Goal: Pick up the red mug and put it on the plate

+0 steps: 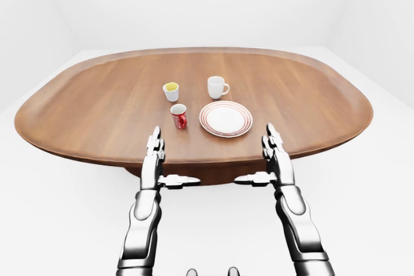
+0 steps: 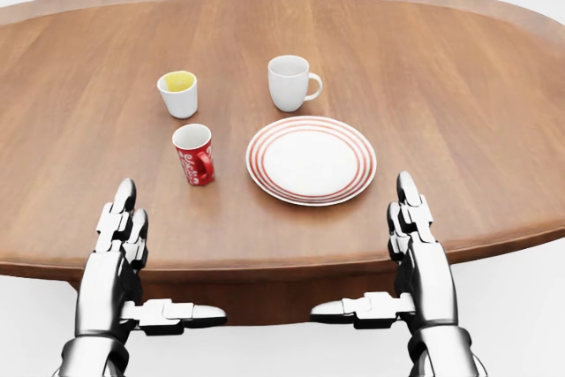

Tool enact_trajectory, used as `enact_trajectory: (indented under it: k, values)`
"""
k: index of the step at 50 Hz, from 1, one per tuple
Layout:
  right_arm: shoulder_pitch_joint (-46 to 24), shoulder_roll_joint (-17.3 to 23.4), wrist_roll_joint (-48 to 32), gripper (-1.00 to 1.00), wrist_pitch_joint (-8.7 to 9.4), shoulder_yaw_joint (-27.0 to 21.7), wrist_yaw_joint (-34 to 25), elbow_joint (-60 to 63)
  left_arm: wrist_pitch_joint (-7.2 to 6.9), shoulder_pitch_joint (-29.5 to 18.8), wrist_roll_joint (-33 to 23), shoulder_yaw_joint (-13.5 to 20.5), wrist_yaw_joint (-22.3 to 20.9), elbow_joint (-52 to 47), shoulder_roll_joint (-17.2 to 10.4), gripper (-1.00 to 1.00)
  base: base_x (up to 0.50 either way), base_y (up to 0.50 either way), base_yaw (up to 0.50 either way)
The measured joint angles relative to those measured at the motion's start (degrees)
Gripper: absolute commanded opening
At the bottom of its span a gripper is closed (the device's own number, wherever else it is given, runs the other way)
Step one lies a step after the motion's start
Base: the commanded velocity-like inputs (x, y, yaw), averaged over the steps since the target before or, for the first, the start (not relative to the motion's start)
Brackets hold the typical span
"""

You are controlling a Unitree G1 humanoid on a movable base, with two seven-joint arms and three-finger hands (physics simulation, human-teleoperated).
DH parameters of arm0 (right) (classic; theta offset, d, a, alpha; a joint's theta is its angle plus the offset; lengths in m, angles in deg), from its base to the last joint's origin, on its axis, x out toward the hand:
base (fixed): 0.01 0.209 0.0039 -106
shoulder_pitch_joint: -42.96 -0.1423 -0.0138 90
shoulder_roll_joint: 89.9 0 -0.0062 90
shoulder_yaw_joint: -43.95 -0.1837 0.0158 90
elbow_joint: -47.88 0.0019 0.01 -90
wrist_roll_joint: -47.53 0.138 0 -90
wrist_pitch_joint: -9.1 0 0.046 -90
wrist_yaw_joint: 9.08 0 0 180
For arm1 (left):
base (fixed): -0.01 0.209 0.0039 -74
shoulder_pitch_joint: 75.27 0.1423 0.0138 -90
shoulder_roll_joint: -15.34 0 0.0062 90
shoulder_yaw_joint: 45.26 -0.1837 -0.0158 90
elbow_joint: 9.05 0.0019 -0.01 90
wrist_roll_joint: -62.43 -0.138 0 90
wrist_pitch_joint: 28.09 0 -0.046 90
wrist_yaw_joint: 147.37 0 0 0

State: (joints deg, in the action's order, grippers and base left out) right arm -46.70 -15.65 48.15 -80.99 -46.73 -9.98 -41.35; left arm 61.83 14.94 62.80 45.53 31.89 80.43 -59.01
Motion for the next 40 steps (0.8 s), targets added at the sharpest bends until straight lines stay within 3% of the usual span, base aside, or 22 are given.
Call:
enact_trajectory:
  k: [40]
  values:
    - [1.81,0.54,-0.59,1.0,-0.67,-0.73,-1.28,2.76,-0.34,1.23,0.06,0.94,-0.66,-2.92,-0.35,1.0,0.0,0.02,0.0]
